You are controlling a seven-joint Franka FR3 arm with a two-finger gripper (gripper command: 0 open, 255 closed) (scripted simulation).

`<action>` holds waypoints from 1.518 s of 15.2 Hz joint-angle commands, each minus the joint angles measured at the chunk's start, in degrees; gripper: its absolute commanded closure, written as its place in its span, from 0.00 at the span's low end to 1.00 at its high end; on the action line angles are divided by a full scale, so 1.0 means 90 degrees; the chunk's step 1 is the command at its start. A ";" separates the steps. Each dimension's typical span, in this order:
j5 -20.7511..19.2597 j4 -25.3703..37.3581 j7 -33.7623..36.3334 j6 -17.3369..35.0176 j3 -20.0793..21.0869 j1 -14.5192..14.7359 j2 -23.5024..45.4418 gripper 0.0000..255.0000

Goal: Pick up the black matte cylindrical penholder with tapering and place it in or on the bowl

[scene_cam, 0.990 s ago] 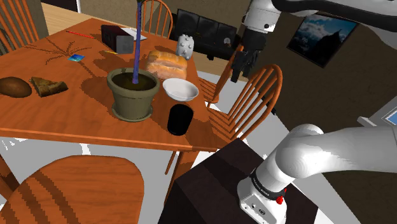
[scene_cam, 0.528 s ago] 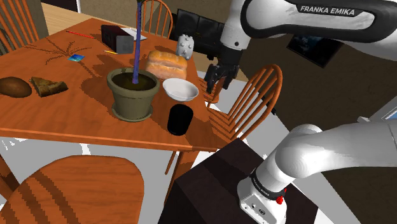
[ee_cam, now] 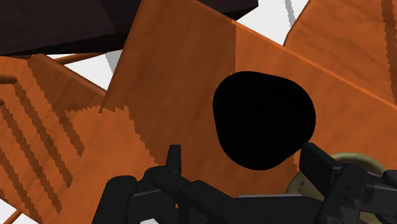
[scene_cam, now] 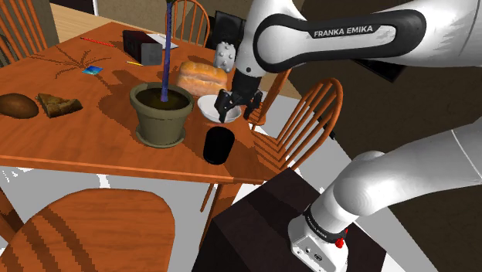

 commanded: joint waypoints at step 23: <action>0.0013 -0.0447 0.0133 0.0885 0.0157 -0.0029 0.0402 1.00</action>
